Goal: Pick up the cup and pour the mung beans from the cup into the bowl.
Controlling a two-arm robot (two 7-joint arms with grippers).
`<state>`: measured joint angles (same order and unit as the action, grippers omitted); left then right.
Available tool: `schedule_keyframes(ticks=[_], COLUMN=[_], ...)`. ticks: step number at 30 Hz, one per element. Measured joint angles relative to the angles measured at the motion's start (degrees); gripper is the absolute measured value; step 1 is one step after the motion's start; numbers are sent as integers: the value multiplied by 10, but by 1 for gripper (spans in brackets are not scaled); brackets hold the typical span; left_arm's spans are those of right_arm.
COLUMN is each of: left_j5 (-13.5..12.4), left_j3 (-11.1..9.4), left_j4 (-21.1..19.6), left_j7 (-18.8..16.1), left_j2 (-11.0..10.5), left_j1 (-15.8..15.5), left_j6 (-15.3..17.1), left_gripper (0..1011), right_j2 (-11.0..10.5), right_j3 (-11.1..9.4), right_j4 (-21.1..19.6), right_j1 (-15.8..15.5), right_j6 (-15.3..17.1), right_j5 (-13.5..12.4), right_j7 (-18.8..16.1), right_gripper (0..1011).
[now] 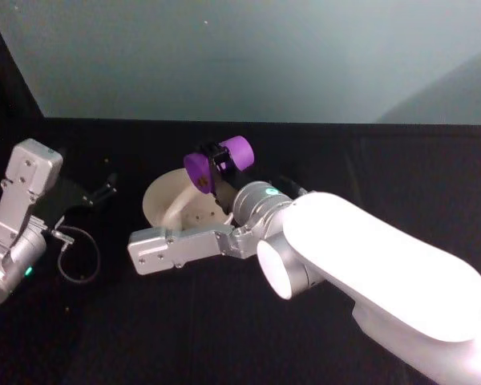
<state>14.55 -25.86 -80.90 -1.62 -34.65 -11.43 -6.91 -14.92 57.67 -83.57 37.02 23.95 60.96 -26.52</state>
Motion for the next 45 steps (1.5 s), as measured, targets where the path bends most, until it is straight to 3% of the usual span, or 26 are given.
schedule_keyframes(ticks=[27, 45], left_j5=[0, 0], left_j3=[0, 0], left_j4=[0, 0], left_j7=[0, 0], left_j2=[0, 0], left_j1=[0, 0], left_j6=[0, 0], left_gripper=[1000, 1000], right_j2=[3, 9], right_j3=[-2, -18], right_j4=[-8, -11], right_j1=[-14, -27], right_j6=[-8, -18], right_j5=[69, 93], right_j7=[-15, -23], right_gripper=[724, 724])
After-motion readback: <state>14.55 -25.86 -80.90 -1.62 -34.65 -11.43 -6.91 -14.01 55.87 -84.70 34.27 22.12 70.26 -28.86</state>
